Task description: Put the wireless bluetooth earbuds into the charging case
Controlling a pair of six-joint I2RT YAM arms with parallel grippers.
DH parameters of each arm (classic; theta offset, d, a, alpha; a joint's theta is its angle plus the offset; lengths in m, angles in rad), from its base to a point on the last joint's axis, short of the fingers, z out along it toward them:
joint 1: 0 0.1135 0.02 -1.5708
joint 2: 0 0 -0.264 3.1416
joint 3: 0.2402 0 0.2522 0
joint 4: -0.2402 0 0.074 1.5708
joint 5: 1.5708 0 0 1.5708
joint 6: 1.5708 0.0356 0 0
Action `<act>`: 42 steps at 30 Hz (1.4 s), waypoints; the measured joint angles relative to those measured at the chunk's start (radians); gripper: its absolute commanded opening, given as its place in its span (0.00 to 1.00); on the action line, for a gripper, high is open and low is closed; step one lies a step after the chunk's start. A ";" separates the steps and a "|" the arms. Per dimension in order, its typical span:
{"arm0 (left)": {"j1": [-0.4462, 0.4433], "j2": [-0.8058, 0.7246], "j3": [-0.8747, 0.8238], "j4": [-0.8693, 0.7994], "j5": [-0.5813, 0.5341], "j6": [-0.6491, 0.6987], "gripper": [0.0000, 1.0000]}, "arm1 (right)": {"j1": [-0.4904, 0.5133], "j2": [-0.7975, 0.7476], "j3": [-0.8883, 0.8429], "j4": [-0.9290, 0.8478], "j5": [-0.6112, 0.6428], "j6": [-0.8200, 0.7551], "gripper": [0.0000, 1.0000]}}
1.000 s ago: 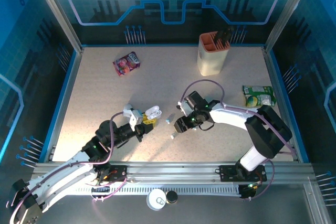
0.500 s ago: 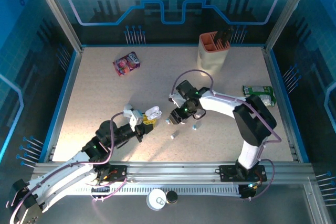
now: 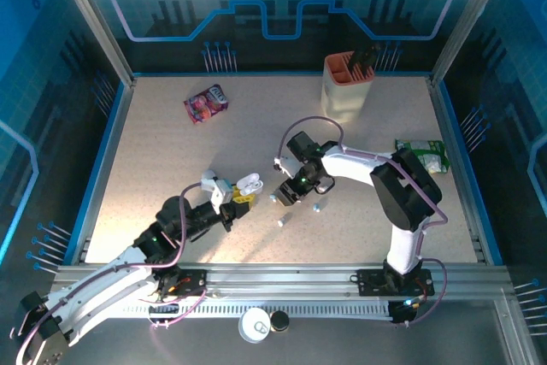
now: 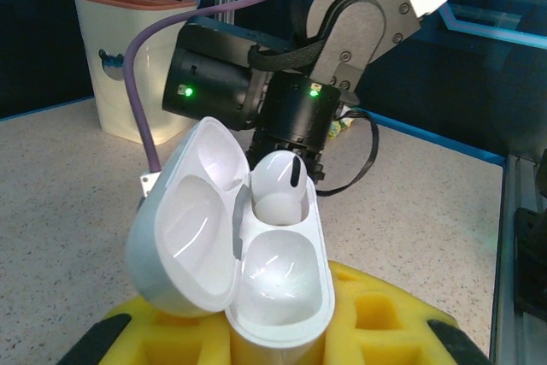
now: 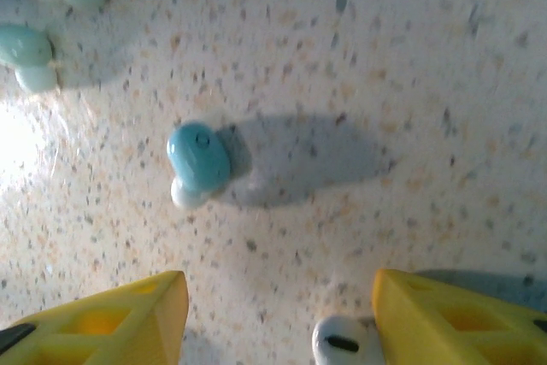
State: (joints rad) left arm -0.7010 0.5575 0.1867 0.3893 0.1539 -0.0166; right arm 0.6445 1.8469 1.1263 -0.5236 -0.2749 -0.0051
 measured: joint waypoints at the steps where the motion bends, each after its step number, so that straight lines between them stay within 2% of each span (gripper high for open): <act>1: 0.000 0.005 0.000 0.000 0.000 0.000 0.04 | 0.000 -0.007 -0.006 -0.009 0.000 0.001 0.56; 10: 0.000 0.019 0.000 0.001 0.001 0.000 0.04 | -0.051 -0.025 -0.045 -0.033 -0.049 0.078 0.43; 19: 0.000 0.024 0.000 0.002 0.003 0.001 0.04 | -0.072 -0.039 -0.087 0.023 -0.067 0.172 0.31; 32: 0.000 0.034 0.000 0.004 0.008 0.001 0.04 | -0.074 -0.058 -0.114 0.048 -0.047 0.196 0.21; 38: 0.000 0.034 0.000 0.003 0.008 0.001 0.04 | -0.074 -0.161 -0.181 0.095 -0.013 0.201 0.20; 42: 0.000 0.041 0.000 0.000 0.007 0.001 0.04 | -0.070 -0.312 -0.239 0.164 0.034 0.204 0.20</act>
State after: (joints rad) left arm -0.7010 0.5983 0.1867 0.3889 0.1612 -0.0154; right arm 0.5747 1.5349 0.8871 -0.3599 -0.2409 0.1993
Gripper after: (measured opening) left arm 0.191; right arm 0.203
